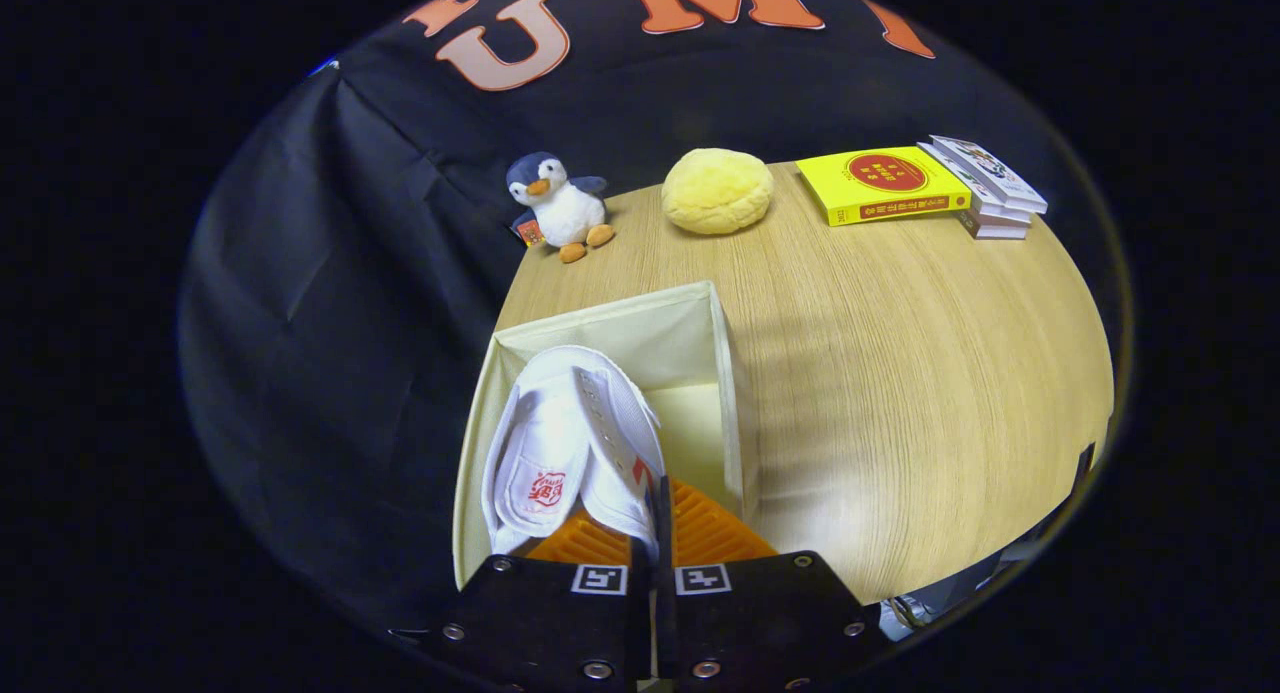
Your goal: Open the storage box then place both shoes into the box .Put the left shoe in first, then the right shoe, with the right side of both shoes facing outward in a uniform manner.
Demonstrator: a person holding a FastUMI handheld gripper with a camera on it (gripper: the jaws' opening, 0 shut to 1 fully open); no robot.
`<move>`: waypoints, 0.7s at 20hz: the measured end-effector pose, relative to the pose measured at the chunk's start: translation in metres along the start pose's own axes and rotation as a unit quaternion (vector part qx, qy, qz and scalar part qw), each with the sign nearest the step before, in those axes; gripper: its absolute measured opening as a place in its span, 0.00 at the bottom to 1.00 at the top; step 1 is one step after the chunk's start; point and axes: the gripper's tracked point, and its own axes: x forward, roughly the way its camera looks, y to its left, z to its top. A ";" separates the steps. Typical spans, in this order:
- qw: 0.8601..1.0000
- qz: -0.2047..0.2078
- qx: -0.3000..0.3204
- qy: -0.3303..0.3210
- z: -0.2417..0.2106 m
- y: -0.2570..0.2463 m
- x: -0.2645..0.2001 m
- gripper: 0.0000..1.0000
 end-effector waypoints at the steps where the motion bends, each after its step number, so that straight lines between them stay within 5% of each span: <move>1: 1.000 -0.011 0.000 0.008 -0.003 -0.003 0.003 0.04; 5: 1.000 0.018 -0.009 0.020 -0.005 0.017 0.004 0.26; 14: 0.993 0.088 -0.034 -0.073 0.048 0.003 -0.049 0.61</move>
